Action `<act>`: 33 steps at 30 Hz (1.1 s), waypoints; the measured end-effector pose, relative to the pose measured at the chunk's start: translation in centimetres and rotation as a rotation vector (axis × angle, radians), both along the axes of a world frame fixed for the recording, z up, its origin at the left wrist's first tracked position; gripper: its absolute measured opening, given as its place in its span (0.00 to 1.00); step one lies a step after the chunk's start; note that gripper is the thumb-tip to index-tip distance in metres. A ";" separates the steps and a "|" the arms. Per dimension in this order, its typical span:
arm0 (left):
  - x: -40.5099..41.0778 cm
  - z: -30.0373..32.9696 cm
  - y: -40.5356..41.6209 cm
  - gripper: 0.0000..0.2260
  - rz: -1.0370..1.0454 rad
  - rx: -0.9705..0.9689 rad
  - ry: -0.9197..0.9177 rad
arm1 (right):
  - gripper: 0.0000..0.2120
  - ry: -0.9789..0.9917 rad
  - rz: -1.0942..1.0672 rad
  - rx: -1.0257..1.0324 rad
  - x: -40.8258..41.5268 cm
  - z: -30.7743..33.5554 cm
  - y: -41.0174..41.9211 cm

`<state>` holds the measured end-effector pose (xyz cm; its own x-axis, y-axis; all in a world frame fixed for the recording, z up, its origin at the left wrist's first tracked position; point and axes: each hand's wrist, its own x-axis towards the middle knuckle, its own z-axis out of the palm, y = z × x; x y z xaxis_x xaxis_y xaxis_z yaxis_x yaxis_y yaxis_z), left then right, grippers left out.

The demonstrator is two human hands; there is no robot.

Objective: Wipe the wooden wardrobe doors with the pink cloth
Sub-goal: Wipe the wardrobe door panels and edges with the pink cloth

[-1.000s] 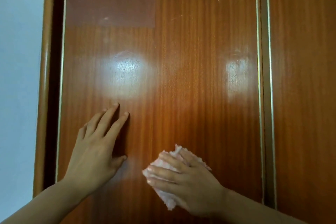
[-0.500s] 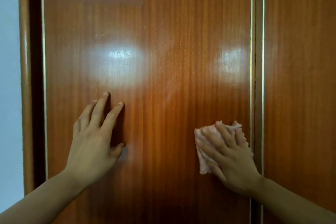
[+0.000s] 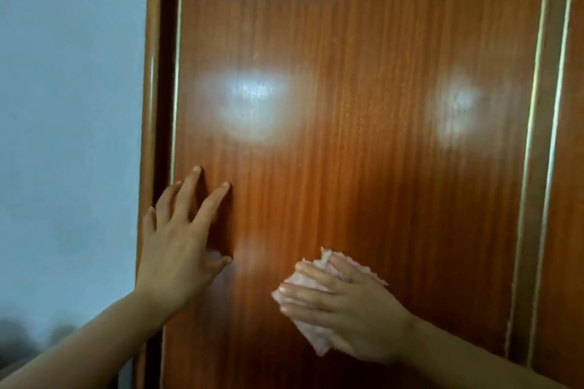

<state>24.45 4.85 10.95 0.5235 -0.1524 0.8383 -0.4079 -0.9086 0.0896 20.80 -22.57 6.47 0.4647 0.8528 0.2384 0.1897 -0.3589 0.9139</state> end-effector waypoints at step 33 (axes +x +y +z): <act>0.6 7.7 5.3 0.36 -0.411 -0.598 0.049 | 0.25 0.059 0.034 0.119 6.7 4.3 13.4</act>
